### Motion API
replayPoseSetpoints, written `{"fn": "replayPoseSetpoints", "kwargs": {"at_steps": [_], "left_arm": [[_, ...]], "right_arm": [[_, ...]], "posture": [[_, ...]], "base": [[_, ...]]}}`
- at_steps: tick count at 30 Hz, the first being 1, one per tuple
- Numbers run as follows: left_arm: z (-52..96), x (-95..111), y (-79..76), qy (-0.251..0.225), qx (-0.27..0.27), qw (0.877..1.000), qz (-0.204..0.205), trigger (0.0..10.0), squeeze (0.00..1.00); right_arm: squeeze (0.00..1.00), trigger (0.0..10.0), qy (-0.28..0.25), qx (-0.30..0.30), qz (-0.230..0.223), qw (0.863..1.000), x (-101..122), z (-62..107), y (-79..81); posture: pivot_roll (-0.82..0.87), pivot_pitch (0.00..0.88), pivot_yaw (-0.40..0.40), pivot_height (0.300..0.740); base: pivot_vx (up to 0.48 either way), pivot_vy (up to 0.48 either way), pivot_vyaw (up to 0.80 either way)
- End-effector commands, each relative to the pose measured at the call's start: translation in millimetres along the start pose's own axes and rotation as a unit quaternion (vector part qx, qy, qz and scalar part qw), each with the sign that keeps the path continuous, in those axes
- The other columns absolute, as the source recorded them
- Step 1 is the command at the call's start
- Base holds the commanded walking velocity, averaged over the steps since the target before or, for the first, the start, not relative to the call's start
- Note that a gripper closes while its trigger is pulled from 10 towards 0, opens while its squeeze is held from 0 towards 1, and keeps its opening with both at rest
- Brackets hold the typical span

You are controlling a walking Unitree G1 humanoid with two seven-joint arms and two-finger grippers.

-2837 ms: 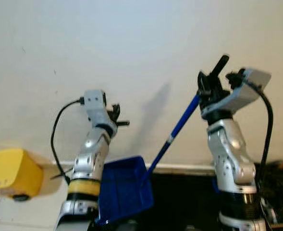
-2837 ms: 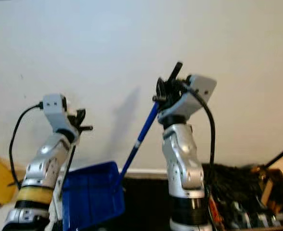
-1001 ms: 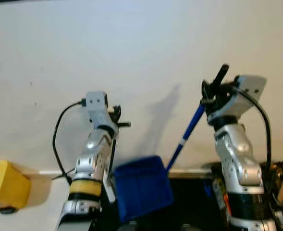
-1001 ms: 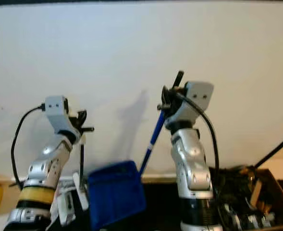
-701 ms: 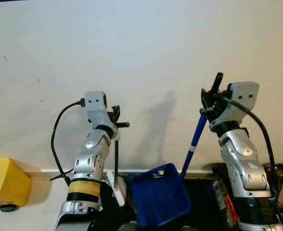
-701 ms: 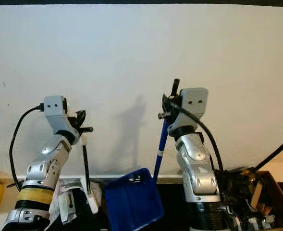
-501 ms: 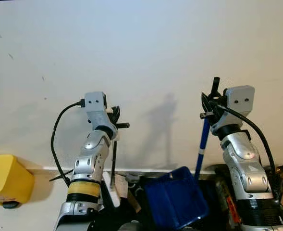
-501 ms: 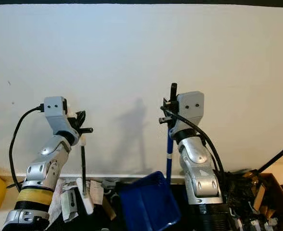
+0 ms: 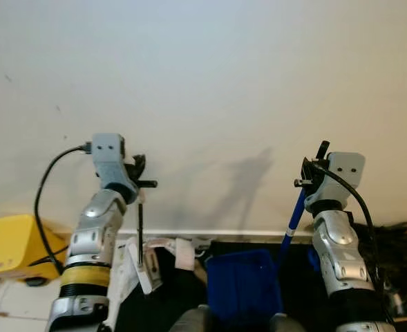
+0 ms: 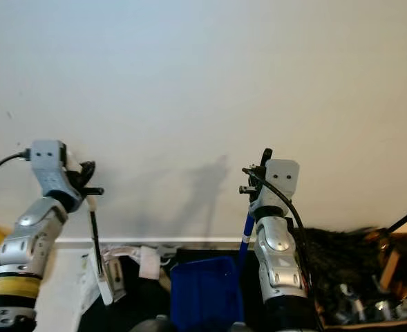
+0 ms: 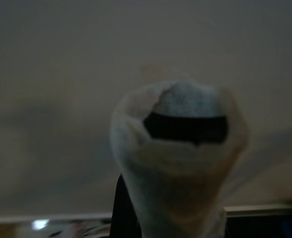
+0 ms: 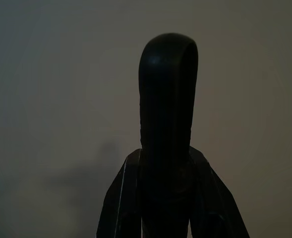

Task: Sweep floor

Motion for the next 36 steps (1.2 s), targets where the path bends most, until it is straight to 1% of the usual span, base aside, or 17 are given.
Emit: {"fn": "replayPoseSetpoints", "kwargs": {"at_steps": [1,7,10,12,14,19,21,22,23,24,26,27,29,31,34,35,36], "left_arm": [[7.7,7,13.2,-0.007,0.010,1.000,-0.023,10.0,0.00],[20.2,1,24.8,0.004,0.012,0.999,-0.029,10.0,0.00],[22.4,-1,25.1,0.006,0.011,1.000,-0.027,10.0,0.00],[22.6,-1,23.7,0.006,0.009,1.000,-0.026,10.0,0.00],[23.0,-4,15.2,0.005,-0.002,1.000,-0.023,10.0,0.00],[20.9,-6,7.5,0.003,-0.009,1.000,-0.010,10.0,0.00],[20.9,-6,7.5,0.003,-0.009,1.000,-0.010,10.0,0.00],[19.0,-9,0.6,0.002,-0.014,1.000,0.002,10.0,0.00],[18.1,-11,-3.2,0.001,-0.016,1.000,0.007,10.0,0.00],[18.1,-11,-3.2,0.001,-0.016,1.000,0.007,10.0,0.00],[17.1,-13,-8.4,0.001,-0.019,1.000,0.018,10.0,0.00],[17.1,-13,-8.4,0.001,-0.019,1.000,0.018,10.0,0.00],[16.9,-15,-12.0,0.002,-0.021,1.000,0.022,10.0,0.00],[16.9,-15,-12.0,0.002,-0.021,1.000,0.022,10.0,0.00],[15.7,-19,-18.5,0.003,-0.025,0.999,0.031,10.0,0.00],[14.9,-20,-20.2,0.003,-0.026,0.999,0.036,10.0,0.00],[14.9,-20,-20.2,0.003,-0.026,0.999,0.036,10.0,0.00]], "right_arm": [[0.00,10.0,-0.018,-0.003,0.009,1.000,4,-2.1,6.1],[0.00,10.0,-0.035,-0.042,0.020,0.998,2,-8.9,-4.9],[0.00,10.0,-0.050,-0.054,0.059,0.996,5,-14.2,-8.7],[0.00,10.0,-0.056,-0.059,0.072,0.994,6,-16.3,-10.6],[0.00,10.0,-0.062,-0.058,0.104,0.991,8,-21.0,-13.6],[0.00,10.0,-0.015,-0.038,0.099,0.994,-12,-21.9,-14.4],[0.00,10.0,-0.015,-0.038,0.099,0.994,-12,-21.9,-14.4],[0.00,10.0,0.083,-0.038,0.085,0.992,-46,-16.5,-17.0],[0.00,10.0,0.135,-0.038,0.073,0.987,-64,-10.7,-18.1],[0.00,10.0,0.135,-0.038,0.073,0.987,-64,-10.7,-18.1],[0.00,10.0,0.181,-0.030,0.053,0.982,-80,-1.3,-16.3],[0.00,10.0,0.181,-0.030,0.053,0.982,-80,-1.3,-16.3],[0.00,10.0,0.214,-0.005,0.050,0.976,-90,7.3,-11.9],[0.00,10.0,0.214,-0.005,0.050,0.976,-90,7.3,-11.9],[0.00,10.0,0.265,0.030,0.005,0.964,-92,36.6,-17.2],[0.00,10.0,0.285,0.046,-0.009,0.957,-90,52.5,-20.3],[0.00,10.0,0.285,0.046,-0.009,0.957,-90,52.5,-20.3]], "posture": [[0.21,0.183,0.162,0.740],[0.24,0.192,0.165,0.740],[0.25,0.194,0.164,0.740],[0.25,0.192,0.162,0.740],[0.24,0.183,0.155,0.740],[0.23,0.168,0.142,0.740],[0.23,0.168,0.142,0.740],[0.20,0.152,0.124,0.740],[0.20,0.148,0.119,0.740],[0.20,0.148,0.119,0.740],[0.18,0.145,0.111,0.740],[0.18,0.145,0.111,0.740],[0.17,0.145,0.105,0.740],[0.17,0.145,0.105,0.740],[0.11,0.140,0.075,0.740],[0.09,0.141,0.067,0.740],[0.09,0.141,0.067,0.740]], "base": [[0.000,0.000,0.00],[0.000,0.000,0.00],[0.000,0.000,0.00],[0.000,0.000,0.00],[0.000,0.000,0.00],[0.000,0.000,0.00],[0.000,0.000,0.00],[0.000,0.000,0.00],[0.000,0.000,0.00],[0.000,0.000,0.00],[0.000,0.000,0.00],[0.000,0.000,0.00],[0.000,0.000,0.00],[0.000,0.000,0.00],[0.000,0.000,0.00],[0.000,0.000,0.00],[0.000,0.000,0.00]]}}
Point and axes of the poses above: a point about 5 cm out from each wrist's last joint towards the gripper, its own z axis pointing back from the gripper into the wrist, its own x axis along the axis of the wrist's last joint, y = z × x, the point moved 5 cm from there along -z, pointing out of the wrist towards the gripper, and after that the axes turned 3 degrees about -z, right-handed, at the moved point
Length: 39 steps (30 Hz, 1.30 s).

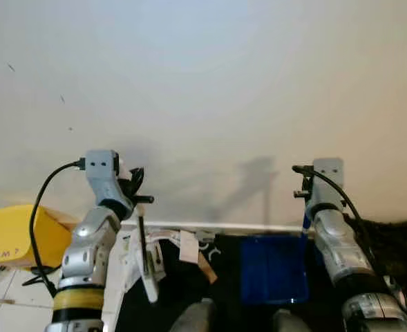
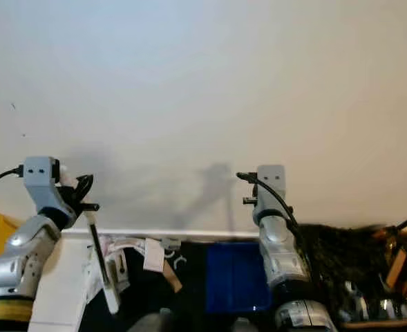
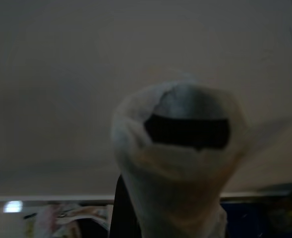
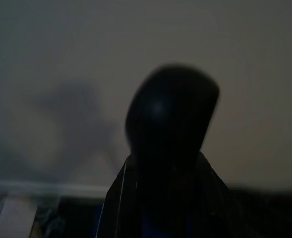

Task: Sweep floor

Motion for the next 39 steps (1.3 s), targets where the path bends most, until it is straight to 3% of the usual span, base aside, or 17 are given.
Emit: {"fn": "replayPoseSetpoints", "kwargs": {"at_steps": [1,3,5,7,10,11,13,14,15,16,20,21,24,29,39], "left_arm": [[-1.0,-1,-2.6,-0.007,0.003,1.000,0.004,10.0,0.00],[-2.5,-3,-5.4,-0.007,0.001,1.000,0.009,10.0,0.00],[-2.9,-3,-6.3,-0.007,0.000,1.000,0.011,10.0,0.00],[-3.9,-7,-9.3,-0.006,0.001,1.000,0.018,10.0,0.00],[-4.3,-9,-11.0,-0.005,0.001,1.000,0.021,10.0,0.00],[-5.2,-12,-15.2,-0.001,-0.001,1.000,0.025,10.0,0.00],[-5.7,-13,-16.9,0.000,-0.002,1.000,0.026,10.0,0.00],[-6.9,-13,-18.6,0.000,-0.004,1.000,0.026,10.0,0.00],[-6.9,-13,-18.6,0.000,-0.004,1.000,0.026,10.0,0.00],[-7.6,-13,-18.6,0.000,-0.003,1.000,0.025,10.0,0.00],[-8.3,-12,-18.5,-0.002,-0.003,1.000,0.021,10.0,0.00],[-9.8,-10,-16.5,-0.004,0.000,1.000,0.013,10.0,0.00],[-10.8,-5,-9.6,-0.007,0.008,1.000,0.007,10.0,0.00],[-10.3,4,13.1,-0.015,0.041,0.999,-0.004,10.0,0.00],[-7.0,4,21.7,-0.013,0.052,0.998,-0.016,10.0,0.00]], "right_arm": [[0.00,10.0,0.095,0.060,-0.051,0.992,-34,22.8,14.8],[0.00,10.0,0.121,0.078,-0.055,0.988,-39,43.0,10.0],[0.00,10.0,0.127,0.080,-0.056,0.987,-40,47.2,8.2],[0.00,10.0,0.153,0.072,-0.074,0.983,-39,58.3,-5.3],[0.00,10.0,0.155,0.058,-0.073,0.983,-38,59.6,-16.0],[0.00,10.0,0.131,0.015,-0.063,0.989,-31,51.3,-34.8],[0.00,10.0,0.105,-0.002,-0.054,0.993,-21,46.1,-38.7],[0.00,10.0,0.009,-0.007,-0.026,1.000,20,32.6,-30.5],[0.00,10.0,0.009,-0.007,-0.026,1.000,20,32.6,-30.5],[0.00,10.0,-0.046,0.023,-0.035,0.998,51,29.9,-13.8],[0.00,10.0,-0.065,0.034,-0.043,0.996,67,32.5,-7.6],[0.00,10.0,-0.110,0.057,-0.053,0.991,90,31.9,2.1],[0.00,10.0,-0.129,0.076,-0.046,0.988,99,28.2,9.7],[0.00,10.0,-0.113,0.082,-0.015,0.990,84,11.9,16.2],[0.00,10.0,-0.091,0.089,0.025,0.992,69,-4.0,25.9]], "posture": [[0.08,0.145,0.057,0.740],[0.05,0.147,0.047,0.740],[0.05,0.147,0.047,0.740],[0.03,0.153,0.039,0.740],[0.02,0.155,0.041,0.740],[0.02,0.164,0.045,0.740],[0.02,0.164,0.045,0.740],[0.03,0.168,0.052,0.740],[0.03,0.168,0.052,0.740],[0.03,0.168,0.052,0.740],[0.03,0.167,0.054,0.740],[0.04,0.162,0.061,0.740],[0.06,0.157,0.057,0.740],[0.08,0.153,0.054,0.740],[0.11,0.149,0.055,0.740]], "base": [[0.000,0.000,0.00],[0.000,0.000,0.00],[0.000,0.000,0.00],[0.000,0.000,0.00],[0.000,0.000,0.00],[0.000,0.000,0.00],[0.000,0.000,0.00],[0.000,0.000,0.00],[0.000,0.000,0.00],[0.000,0.000,0.00],[0.000,0.000,0.00],[0.000,0.000,0.00],[0.000,0.000,0.00],[0.000,0.000,0.00],[0.000,0.000,0.00]]}}
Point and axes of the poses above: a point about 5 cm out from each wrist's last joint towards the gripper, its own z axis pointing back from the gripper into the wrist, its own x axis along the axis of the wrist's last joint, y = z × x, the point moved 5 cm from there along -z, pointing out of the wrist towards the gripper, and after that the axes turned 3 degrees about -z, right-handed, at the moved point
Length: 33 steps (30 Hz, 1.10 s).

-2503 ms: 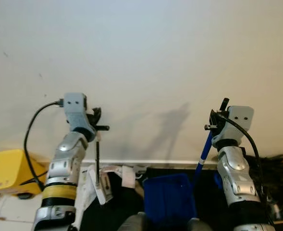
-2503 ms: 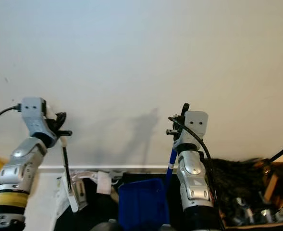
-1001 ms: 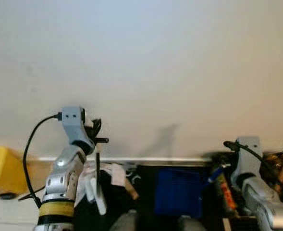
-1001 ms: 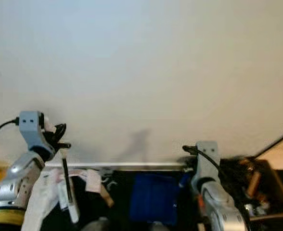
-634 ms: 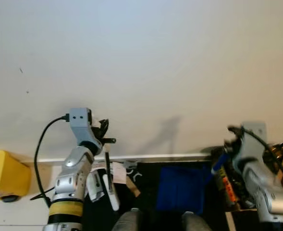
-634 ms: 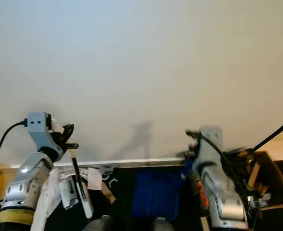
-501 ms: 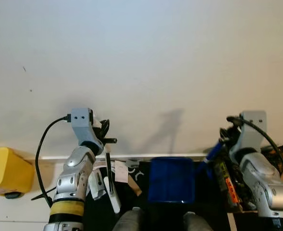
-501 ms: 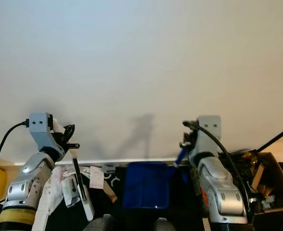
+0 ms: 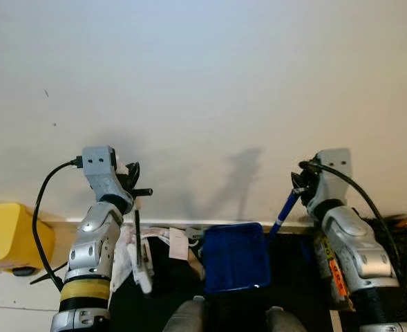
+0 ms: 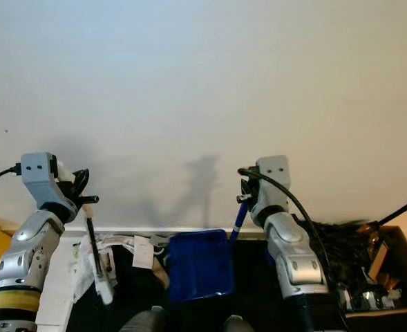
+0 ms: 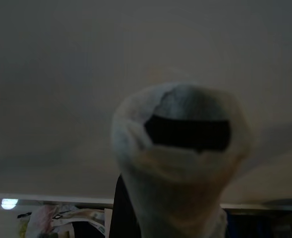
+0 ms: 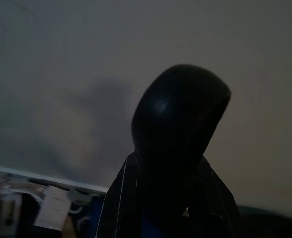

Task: Sweep floor

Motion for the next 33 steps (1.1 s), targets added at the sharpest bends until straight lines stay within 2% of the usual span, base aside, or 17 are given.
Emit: {"fn": "replayPoseSetpoints", "kwargs": {"at_steps": [1,4,6,11,12,14,17,18,19,23,25,29,30,33], "left_arm": [[3.9,-1,10.2,0.005,0.010,0.999,-0.030,10.0,0.00],[4.7,-2,11.0,0.005,0.008,0.999,-0.035,10.0,0.00],[6.2,-2,12.6,0.006,-0.004,0.999,-0.048,10.0,0.00],[8.7,3,15.5,-0.001,-0.030,0.998,-0.046,10.0,0.00],[9.9,7,16.7,-0.004,-0.041,0.997,-0.060,10.0,0.00],[11.1,9,15.8,-0.006,-0.054,0.996,-0.067,10.0,0.00],[17.6,12,14.1,-0.002,-0.097,0.989,-0.108,10.0,0.00],[17.6,12,14.1,-0.002,-0.097,0.989,-0.108,10.0,0.00],[24.1,17,11.2,0.001,-0.132,0.983,-0.128,10.0,0.00],[30.1,24,11.8,-0.004,-0.154,0.976,-0.153,10.0,0.00],[34.3,32,20.3,-0.002,-0.170,0.968,-0.184,10.0,0.00],[35.2,41,37.3,0.001,-0.178,0.961,-0.210,10.0,0.00],[35.2,41,37.3,0.001,-0.178,0.961,-0.210,10.0,0.00],[29.6,26,56.0,0.034,-0.186,0.955,-0.227,10.0,0.00]], "right_arm": [[0.00,10.0,-0.006,0.005,0.018,1.000,0,-2.1,0.9],[0.00,10.0,-0.006,0.001,0.029,1.000,-4,-3.9,-0.9],[0.00,10.0,-0.022,-0.011,0.035,0.999,-4,-6.7,-4.1],[0.00,10.0,-0.053,-0.035,0.048,0.997,-2,-9.9,-4.6],[0.00,10.0,-0.065,-0.041,0.053,0.996,0,-10.4,-1.9],[0.00,10.0,-0.065,-0.049,0.057,0.995,-1,-11.2,-2.2],[0.00,10.0,-0.055,-0.069,0.060,0.994,-9,-13.3,-2.5],[0.00,10.0,-0.055,-0.069,0.060,0.994,-9,-13.3,-2.5],[0.00,10.0,-0.051,-0.072,0.054,0.995,-13,-13.9,-1.1],[0.00,10.0,-0.051,-0.069,0.053,0.995,-15,-14.5,1.6],[0.00,10.0,-0.053,-0.066,0.049,0.995,-17,-14.8,4.1],[0.00,10.0,-0.060,-0.067,0.045,0.995,-18,-15.1,5.3],[0.00,10.0,-0.060,-0.067,0.045,0.995,-18,-15.1,5.3],[0.00,10.0,-0.068,-0.068,0.043,0.994,-15,-15.5,5.2]], "posture": [[0.11,0.152,0.057,0.740],[0.11,0.153,0.059,0.740],[0.11,0.155,0.060,0.740],[0.12,0.162,0.064,0.740],[0.12,0.164,0.067,0.740],[0.12,0.166,0.068,0.740],[0.13,0.172,0.074,0.740],[0.13,0.172,0.074,0.740],[0.13,0.176,0.077,0.740],[0.14,0.181,0.083,0.740],[0.14,0.187,0.087,0.740],[0.14,0.196,0.089,0.740],[0.14,0.196,0.089,0.740],[0.12,0.220,0.094,0.740]], "base": [[0.000,0.000,0.00],[0.000,0.000,0.00],[0.000,0.000,0.00],[0.000,0.000,0.00],[0.000,0.000,0.00],[0.000,0.000,0.00],[0.000,0.000,0.00],[0.000,0.000,0.00],[0.000,0.000,0.00],[0.000,0.000,0.00],[0.000,0.000,0.00],[0.000,0.000,0.00],[0.000,0.000,0.00],[0.000,0.000,0.00]]}}
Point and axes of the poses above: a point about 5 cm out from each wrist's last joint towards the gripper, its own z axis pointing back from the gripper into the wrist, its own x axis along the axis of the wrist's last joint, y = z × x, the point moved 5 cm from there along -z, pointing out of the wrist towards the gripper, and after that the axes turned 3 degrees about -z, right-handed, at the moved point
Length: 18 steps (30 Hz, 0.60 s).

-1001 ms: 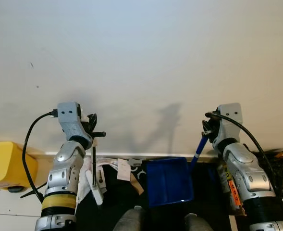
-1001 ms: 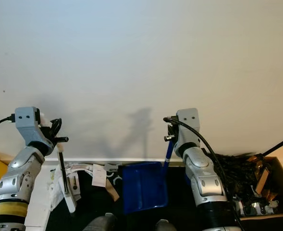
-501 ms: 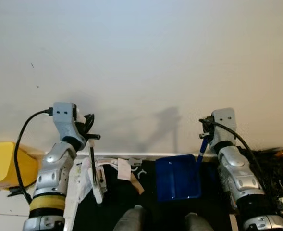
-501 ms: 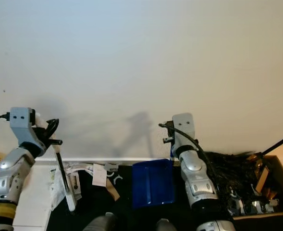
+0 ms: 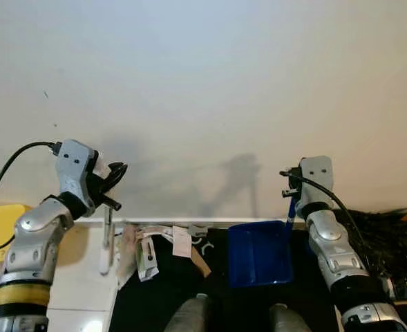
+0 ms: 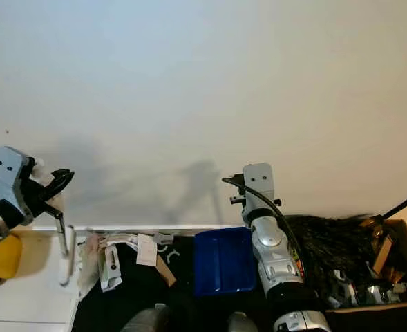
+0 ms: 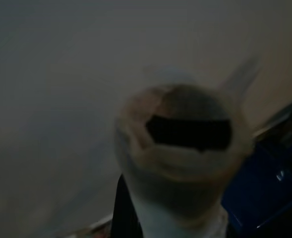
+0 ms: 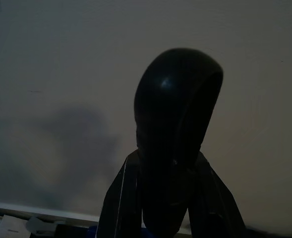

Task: Sweep floor

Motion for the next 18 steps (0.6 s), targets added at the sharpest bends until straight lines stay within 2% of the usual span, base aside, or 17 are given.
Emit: {"fn": "replayPoseSetpoints", "kwargs": {"at_steps": [1,5,8,12,18], "left_arm": [[6.5,-13,9.6,0.031,-0.005,0.999,-0.024,10.0,0.00],[-1.5,-24,19.5,0.039,0.020,0.999,0.006,10.0,0.00],[-4.1,-25,25.0,0.039,0.034,0.999,0.016,10.0,0.00],[-7.8,-23,29.1,0.029,0.039,0.998,0.029,10.0,0.00],[-17.8,-12,33.7,-0.002,0.041,0.998,0.044,10.0,0.00]], "right_arm": [[0.00,10.0,0.001,-0.002,-0.004,1.000,-3,1.2,0.1],[0.00,10.0,-0.019,0.006,-0.008,1.000,7,-0.3,0.3],[0.00,10.0,-0.031,0.014,-0.008,0.999,13,-0.6,1.7],[0.00,10.0,-0.045,0.025,-0.006,0.999,21,-0.3,2.6],[0.00,10.0,-0.063,0.024,-0.007,0.998,33,3.3,-7.5]], "posture": [[0.12,0.223,0.095,0.740],[0.07,0.263,0.088,0.740],[0.04,0.281,0.084,0.740],[0.02,0.296,0.078,0.740],[-0.04,0.325,0.057,0.740]], "base": [[0.000,0.000,0.00],[0.000,0.000,0.00],[0.000,0.000,0.00],[0.000,0.000,0.00],[0.000,0.000,0.00]]}}
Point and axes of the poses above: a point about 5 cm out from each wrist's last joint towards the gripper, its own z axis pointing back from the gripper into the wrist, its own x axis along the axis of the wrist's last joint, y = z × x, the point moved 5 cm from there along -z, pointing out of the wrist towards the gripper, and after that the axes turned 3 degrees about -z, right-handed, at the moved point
